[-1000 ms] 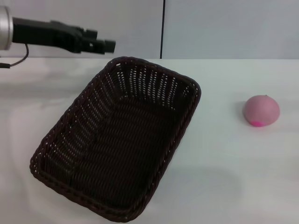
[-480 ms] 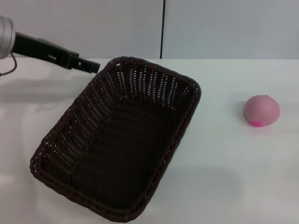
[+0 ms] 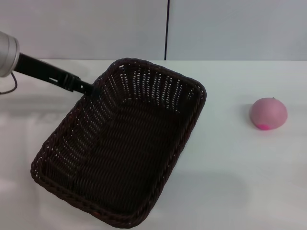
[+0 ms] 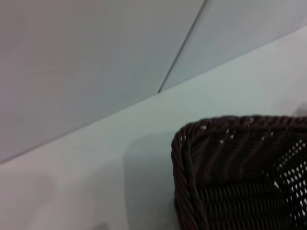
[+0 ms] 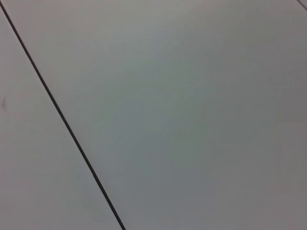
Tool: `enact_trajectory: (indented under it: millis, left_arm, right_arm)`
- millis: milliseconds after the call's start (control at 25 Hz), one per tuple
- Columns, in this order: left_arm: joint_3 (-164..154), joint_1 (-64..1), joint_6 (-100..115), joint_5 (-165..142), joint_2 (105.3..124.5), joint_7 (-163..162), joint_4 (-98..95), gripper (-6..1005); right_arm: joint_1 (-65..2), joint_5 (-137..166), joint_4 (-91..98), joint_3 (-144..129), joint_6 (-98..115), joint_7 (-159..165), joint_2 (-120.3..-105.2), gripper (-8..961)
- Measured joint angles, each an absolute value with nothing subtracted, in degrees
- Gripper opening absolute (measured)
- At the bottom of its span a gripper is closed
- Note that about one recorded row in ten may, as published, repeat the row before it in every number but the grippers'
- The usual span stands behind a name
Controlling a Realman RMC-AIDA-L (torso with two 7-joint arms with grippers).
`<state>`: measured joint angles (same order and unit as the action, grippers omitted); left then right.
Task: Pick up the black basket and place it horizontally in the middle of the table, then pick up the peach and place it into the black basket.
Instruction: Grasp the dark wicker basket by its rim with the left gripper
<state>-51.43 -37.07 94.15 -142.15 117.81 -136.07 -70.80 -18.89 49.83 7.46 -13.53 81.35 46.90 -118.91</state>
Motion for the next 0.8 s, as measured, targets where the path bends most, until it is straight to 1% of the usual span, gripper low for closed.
enact_trajectory:
  millis: [800]
  left_arm:
    - [-60.9, -36.3, 89.7, -147.2, 118.04, -141.0, -68.7, 764]
  right_arm:
    - [-18.7, 49.8, 6.8, -13.4, 79.8, 46.6, -118.91, 478]
